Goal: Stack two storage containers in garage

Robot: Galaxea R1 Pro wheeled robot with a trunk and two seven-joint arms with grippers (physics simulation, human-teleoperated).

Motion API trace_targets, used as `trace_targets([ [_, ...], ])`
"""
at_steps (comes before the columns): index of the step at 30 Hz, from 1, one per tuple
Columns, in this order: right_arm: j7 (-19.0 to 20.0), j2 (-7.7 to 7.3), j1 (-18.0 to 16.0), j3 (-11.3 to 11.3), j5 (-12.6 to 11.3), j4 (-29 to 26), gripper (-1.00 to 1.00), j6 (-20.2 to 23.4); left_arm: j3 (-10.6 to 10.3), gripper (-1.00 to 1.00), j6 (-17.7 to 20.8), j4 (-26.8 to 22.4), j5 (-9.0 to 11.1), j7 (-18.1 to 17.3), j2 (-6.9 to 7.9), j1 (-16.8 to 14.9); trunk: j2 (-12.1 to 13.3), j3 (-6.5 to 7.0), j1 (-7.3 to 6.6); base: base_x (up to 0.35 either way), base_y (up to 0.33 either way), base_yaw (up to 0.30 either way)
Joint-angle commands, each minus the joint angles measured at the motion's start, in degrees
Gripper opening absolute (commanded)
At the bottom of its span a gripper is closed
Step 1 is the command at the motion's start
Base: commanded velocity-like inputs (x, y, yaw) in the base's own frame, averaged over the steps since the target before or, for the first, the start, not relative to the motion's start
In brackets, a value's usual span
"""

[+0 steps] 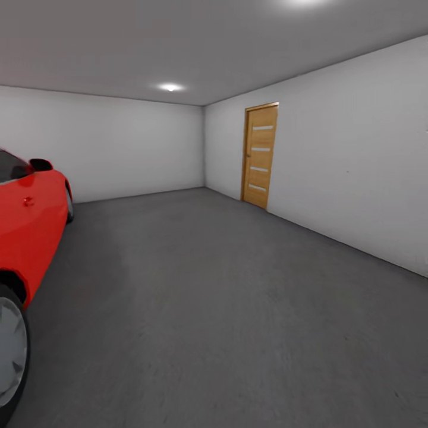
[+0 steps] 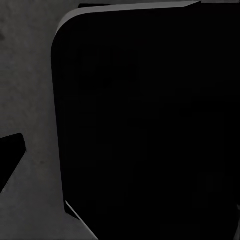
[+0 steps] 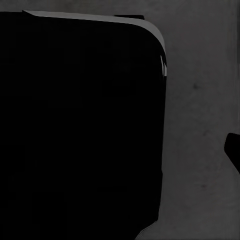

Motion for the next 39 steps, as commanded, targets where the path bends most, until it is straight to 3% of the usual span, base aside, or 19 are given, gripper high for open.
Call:
trace_targets([
  [1, -0.06, 0.00, 0.00, -0.01, 0.02, -0.01, 1.00, -0.17, 0.04, 1.00, -0.03, -0.11, 0.02, 0.02, -0.01, 0.04, -0.01, -0.03, 0.04, 0.337, 0.000, -0.233],
  [12, -0.07, -0.04, 0.00, -0.06, -0.04, -0.01, 1.00, -0.12, 0.04, 1.00, -0.03, -0.08, 0.02, 0.02, -0.01, 0.04, -0.01, -0.03, 0.04, 0.337, 0.000, -0.191],
  [39, -0.09, -0.06, 0.00, 0.14, 0.09, -0.01, 1.00, -0.08, 0.04, 1.00, -0.03, -0.14, 0.14, 0.13, 0.08, 0.04, -0.01, -0.03, 0.04, 0.337, 0.000, -0.005],
])
